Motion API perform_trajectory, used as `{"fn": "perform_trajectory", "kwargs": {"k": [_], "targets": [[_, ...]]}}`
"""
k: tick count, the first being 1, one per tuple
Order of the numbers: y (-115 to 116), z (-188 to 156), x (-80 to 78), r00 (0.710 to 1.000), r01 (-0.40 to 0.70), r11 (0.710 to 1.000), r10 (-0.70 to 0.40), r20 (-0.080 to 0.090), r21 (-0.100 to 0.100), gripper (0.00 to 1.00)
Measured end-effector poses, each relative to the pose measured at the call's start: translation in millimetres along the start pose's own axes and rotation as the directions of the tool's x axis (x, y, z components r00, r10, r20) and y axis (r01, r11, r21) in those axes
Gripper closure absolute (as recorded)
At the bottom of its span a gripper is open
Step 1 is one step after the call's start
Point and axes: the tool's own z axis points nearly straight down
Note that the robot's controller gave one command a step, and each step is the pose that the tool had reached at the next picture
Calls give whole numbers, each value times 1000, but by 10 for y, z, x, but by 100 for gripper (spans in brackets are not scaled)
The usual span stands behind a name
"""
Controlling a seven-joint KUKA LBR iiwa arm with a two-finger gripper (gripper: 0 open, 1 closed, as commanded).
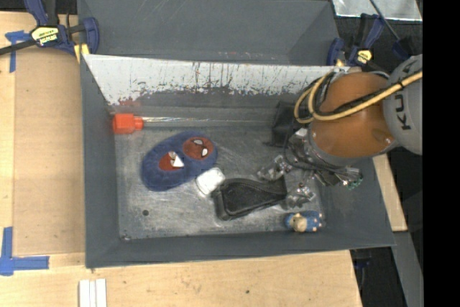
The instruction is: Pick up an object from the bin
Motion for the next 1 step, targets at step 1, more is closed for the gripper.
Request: {"fn": "perform_trajectory", "kwargs": {"k": [1], "targets": [[-126, -1400, -198, 991, -137, 991, 137, -4, -6, 100]]}}
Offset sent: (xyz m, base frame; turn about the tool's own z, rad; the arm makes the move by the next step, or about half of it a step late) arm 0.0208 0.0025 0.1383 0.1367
